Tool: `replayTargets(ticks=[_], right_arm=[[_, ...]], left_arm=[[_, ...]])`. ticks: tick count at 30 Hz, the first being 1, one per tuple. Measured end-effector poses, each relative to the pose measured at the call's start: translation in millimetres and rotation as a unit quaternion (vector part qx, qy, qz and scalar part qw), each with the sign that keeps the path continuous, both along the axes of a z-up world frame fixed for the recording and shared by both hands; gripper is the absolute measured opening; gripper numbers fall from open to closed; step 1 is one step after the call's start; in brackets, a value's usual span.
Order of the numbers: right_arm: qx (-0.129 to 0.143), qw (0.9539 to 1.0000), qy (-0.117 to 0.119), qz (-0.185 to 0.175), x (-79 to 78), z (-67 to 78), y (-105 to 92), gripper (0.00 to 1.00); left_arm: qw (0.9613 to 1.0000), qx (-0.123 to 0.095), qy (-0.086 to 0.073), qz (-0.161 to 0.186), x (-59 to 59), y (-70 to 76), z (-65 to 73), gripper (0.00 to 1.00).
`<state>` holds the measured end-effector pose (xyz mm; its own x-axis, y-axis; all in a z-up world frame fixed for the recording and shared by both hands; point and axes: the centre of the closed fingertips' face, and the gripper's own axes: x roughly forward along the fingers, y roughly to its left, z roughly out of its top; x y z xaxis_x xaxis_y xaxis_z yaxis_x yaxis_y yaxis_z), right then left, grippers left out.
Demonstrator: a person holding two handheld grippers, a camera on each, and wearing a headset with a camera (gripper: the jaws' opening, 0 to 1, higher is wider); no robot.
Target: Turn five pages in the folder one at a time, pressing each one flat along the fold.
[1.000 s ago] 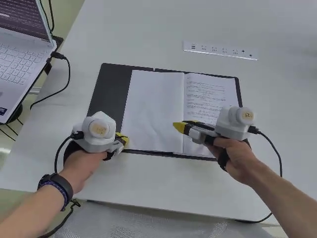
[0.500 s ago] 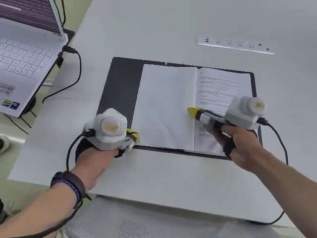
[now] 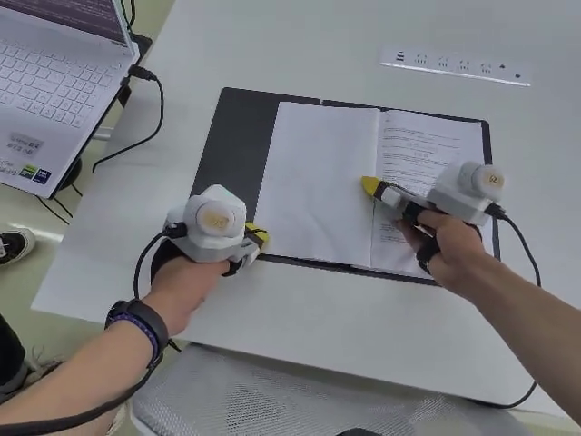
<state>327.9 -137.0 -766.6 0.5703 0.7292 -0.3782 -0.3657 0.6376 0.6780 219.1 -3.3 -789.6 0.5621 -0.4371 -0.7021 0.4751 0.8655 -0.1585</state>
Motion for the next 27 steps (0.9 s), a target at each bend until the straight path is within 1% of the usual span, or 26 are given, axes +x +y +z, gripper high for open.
replayTargets(ticks=[3,5,8,9,10,12,14,16,18,22,24,27], right_arm=[[0.004,1.0000,-0.003,-0.003,0.1,3.4,2.3,0.00],[0.005,0.9999,-0.009,-0.004,1.9,6.0,3.6,0.00],[0.009,0.9997,-0.019,-0.013,8.0,9.0,4.2,0.00],[0.007,0.9992,-0.024,-0.030,15.4,9.6,1.3,0.00],[0.007,0.9992,-0.021,-0.032,18.0,9.1,1.0,0.00],[0.011,0.9990,-0.019,-0.038,25.9,9.2,0.7,0.00],[0.010,0.9989,-0.023,-0.039,32.3,9.6,1.5,0.00],[0.014,0.9986,-0.023,-0.047,38.5,9.9,0.9,0.00],[0.022,0.9980,-0.021,-0.055,42.5,9.5,0.3,0.00],[0.030,0.9975,-0.025,-0.058,49.4,9.1,0.6,0.00],[0.034,0.9972,-0.026,-0.061,56.9,5.6,-2.0,0.00],[0.038,0.9965,-0.029,-0.069,59.9,8.9,-1.0,0.00]], left_arm=[[1.0000,-0.001,0.000,0.001,0.2,-0.1,-0.7,0.00],[1.0000,0.001,-0.001,0.001,0.1,-0.3,-0.8,0.00],[0.9999,0.009,-0.004,-0.004,-0.6,-0.9,-0.9,0.00],[0.9999,0.012,-0.007,-0.008,-0.6,-1.0,-0.4,0.00],[0.9998,0.013,-0.008,-0.009,-0.3,-0.8,-0.5,0.00],[0.9999,0.010,-0.008,-0.008,0.2,-0.2,-0.5,0.00],[0.9999,0.004,-0.009,-0.005,0.4,0.4,-0.5,0.00],[0.9999,-0.003,-0.009,0.004,0.4,0.5,-0.3,0.00],[0.9999,-0.003,-0.010,0.007,0.4,0.6,-0.4,0.00],[0.9998,-0.008,-0.007,0.015,0.5,1.1,-0.4,0.00],[0.9998,-0.010,-0.007,0.016,0.4,1.3,-0.4,0.00],[0.9999,-0.008,-0.007,0.013,0.1,0.6,-0.3,0.00]])
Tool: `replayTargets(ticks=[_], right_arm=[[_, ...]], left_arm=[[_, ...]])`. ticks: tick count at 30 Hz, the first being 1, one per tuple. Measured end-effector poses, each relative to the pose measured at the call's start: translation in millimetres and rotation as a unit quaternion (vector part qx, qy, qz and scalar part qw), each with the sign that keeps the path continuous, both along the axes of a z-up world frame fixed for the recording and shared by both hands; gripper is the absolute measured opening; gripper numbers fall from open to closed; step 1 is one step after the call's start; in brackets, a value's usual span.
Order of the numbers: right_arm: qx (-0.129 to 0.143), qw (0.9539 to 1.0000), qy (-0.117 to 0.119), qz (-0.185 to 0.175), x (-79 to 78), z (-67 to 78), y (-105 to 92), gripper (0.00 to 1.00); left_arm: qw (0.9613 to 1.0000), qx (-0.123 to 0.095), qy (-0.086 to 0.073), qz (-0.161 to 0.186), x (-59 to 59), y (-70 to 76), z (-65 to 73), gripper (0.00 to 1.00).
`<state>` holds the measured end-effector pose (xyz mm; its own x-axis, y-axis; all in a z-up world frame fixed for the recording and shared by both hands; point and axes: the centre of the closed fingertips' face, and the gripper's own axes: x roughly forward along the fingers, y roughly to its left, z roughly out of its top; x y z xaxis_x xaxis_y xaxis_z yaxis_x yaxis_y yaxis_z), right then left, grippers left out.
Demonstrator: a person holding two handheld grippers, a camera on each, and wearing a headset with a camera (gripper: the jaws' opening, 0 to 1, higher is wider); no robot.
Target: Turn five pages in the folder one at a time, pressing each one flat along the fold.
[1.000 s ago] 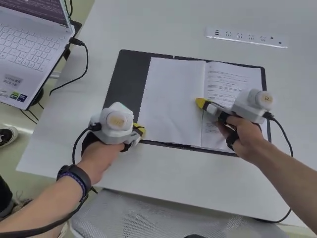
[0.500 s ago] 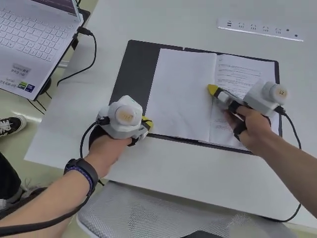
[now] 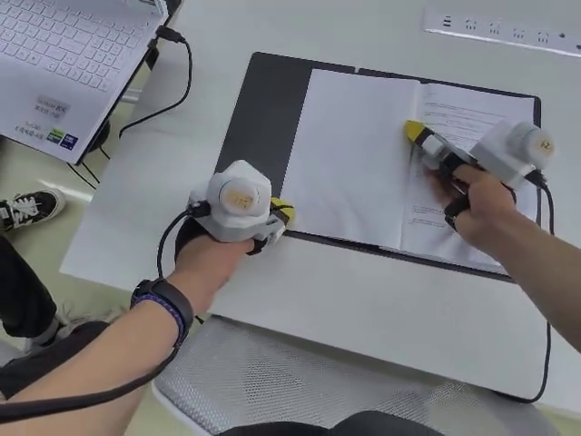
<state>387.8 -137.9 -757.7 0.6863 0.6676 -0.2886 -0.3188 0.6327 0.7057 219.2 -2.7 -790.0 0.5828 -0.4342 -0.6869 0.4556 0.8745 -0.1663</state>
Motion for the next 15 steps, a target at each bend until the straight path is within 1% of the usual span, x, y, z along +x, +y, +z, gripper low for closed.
replayTargets(ticks=[1,4,7,9,11,13,14,15], right_arm=[[0.000,1.0000,-0.002,-0.003,2.3,0.6,0.2,0.00],[-0.001,1.0000,-0.006,-0.007,17.0,-5.7,-3.1,0.00],[-0.006,0.9999,-0.013,-0.007,23.9,-4.1,-2.5,0.00],[-0.007,0.9998,-0.013,-0.010,34.7,-8.9,-4.9,0.00],[-0.014,0.9998,-0.015,-0.006,39.9,-12.1,-4.6,0.00],[-0.022,0.9996,-0.016,-0.001,54.1,-17.0,-6.3,0.00],[-0.025,0.9995,-0.017,0.001,55.1,-18.0,-5.5,0.00],[-0.029,0.9994,-0.016,0.001,60.9,-19.2,-5.7,0.00]], left_arm=[[1.0000,0.000,0.000,0.000,0.0,0.2,-0.1,0.00],[1.0000,0.002,-0.001,0.000,-0.1,0.4,-0.4,0.00],[1.0000,0.003,-0.001,0.001,-0.2,0.4,-0.5,0.00],[1.0000,0.005,0.000,0.000,-0.1,0.4,-0.5,0.00],[1.0000,0.005,0.000,-0.001,-0.2,0.4,-0.5,0.00],[1.0000,0.003,0.000,0.000,-0.3,0.6,-0.5,0.00],[1.0000,0.003,0.000,-0.001,-0.3,0.6,-0.5,0.00],[1.0000,0.004,-0.001,-0.002,-0.4,0.4,-0.5,0.00]])
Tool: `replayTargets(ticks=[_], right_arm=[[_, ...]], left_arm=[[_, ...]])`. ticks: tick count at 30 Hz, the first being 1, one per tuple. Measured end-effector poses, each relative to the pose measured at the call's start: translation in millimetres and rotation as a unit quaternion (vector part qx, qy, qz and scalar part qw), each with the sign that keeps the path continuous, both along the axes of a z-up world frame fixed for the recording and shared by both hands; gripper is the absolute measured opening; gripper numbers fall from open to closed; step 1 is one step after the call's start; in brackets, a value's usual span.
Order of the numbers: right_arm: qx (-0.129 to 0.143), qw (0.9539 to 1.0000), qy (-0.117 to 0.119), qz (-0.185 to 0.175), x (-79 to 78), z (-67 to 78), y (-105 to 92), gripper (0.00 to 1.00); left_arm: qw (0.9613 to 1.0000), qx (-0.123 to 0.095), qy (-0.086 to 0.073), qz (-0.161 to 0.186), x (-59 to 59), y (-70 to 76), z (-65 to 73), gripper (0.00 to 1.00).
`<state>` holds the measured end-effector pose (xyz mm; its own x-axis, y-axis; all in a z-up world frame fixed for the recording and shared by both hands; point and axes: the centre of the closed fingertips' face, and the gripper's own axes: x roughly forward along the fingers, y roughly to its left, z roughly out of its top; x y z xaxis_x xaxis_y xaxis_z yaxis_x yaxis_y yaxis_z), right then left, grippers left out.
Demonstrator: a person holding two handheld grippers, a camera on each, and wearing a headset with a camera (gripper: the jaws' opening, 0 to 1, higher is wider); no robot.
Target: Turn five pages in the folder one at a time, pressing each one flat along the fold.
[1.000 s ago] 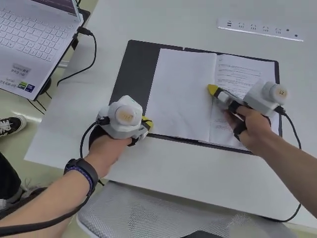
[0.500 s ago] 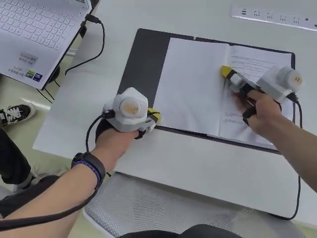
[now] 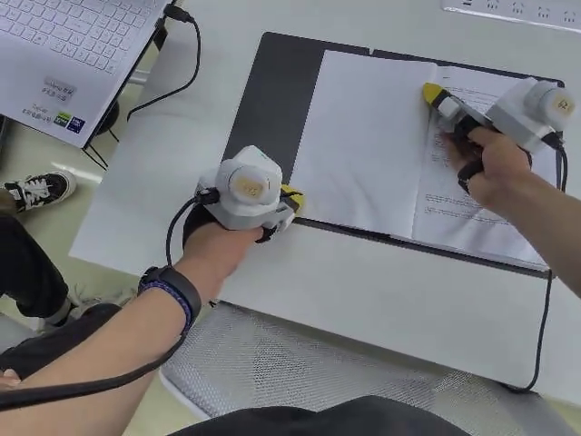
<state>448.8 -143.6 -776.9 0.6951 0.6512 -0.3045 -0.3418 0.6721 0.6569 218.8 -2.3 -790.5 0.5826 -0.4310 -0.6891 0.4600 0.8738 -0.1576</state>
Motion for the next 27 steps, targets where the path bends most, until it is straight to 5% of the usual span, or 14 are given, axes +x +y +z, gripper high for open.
replayTargets(ticks=[2,14,27], right_arm=[[0.005,0.9998,0.001,-0.021,17.9,-1.5,-7.3,0.00],[0.018,0.9990,-0.002,-0.042,31.8,5.1,-4.1,0.00],[0.006,0.9992,-0.016,0.036,-9.9,4.3,4.9,0.00]], left_arm=[[1.0000,0.000,-0.001,0.000,-0.1,-0.2,0.1,0.00],[1.0000,0.000,0.001,-0.001,0.4,-0.5,0.8,0.00],[1.0000,0.000,0.000,-0.008,-0.4,-1.1,1.4,0.00]])
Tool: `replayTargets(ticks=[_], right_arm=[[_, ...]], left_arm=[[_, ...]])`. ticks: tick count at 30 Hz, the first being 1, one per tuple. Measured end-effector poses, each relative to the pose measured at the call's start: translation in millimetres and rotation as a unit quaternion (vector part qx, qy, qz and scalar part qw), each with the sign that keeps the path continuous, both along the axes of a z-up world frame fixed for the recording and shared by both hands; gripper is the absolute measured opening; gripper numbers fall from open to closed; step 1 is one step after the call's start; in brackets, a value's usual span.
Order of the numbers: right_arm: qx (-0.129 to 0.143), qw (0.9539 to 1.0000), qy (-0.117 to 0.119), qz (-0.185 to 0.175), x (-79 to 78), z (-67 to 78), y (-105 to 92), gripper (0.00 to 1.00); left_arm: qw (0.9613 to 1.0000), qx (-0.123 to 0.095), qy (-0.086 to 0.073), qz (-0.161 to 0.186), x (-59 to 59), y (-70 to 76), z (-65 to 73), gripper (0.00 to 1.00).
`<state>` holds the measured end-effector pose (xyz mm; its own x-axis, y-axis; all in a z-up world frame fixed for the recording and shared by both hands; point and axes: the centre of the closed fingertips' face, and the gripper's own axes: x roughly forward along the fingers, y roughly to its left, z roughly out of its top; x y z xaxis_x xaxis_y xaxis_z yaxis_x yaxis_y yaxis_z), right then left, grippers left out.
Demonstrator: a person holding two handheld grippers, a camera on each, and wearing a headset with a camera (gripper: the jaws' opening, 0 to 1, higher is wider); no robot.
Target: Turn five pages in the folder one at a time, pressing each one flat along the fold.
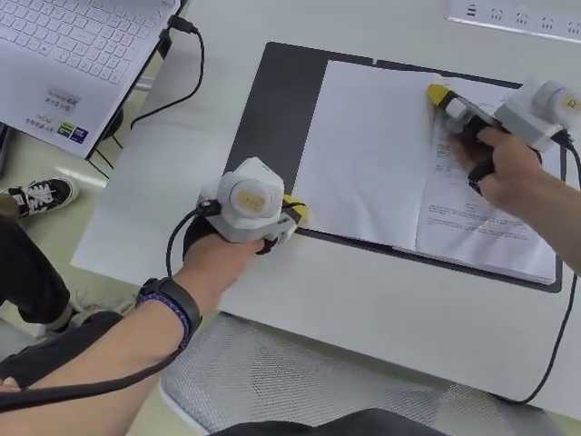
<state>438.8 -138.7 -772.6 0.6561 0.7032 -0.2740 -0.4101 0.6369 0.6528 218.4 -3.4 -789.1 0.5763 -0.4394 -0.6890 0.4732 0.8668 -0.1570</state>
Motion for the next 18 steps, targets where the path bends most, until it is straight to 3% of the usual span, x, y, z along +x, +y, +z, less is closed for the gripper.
replayTargets(ticks=[5,7,18], right_arm=[[0.003,0.9998,-0.005,0.020,-27.2,3.1,2.4,0.00],[0.007,0.9997,-0.004,0.024,-25.2,1.9,0.6,0.00],[0.010,0.9988,-0.006,0.048,-70.1,10.2,7.3,0.00]], left_arm=[[1.0000,0.000,-0.001,0.003,-0.2,0.1,-0.1,0.00],[1.0000,0.001,-0.002,0.004,-0.1,0.4,-0.3,0.00],[1.0000,0.001,-0.003,0.001,0.8,1.0,-1.2,0.00]])
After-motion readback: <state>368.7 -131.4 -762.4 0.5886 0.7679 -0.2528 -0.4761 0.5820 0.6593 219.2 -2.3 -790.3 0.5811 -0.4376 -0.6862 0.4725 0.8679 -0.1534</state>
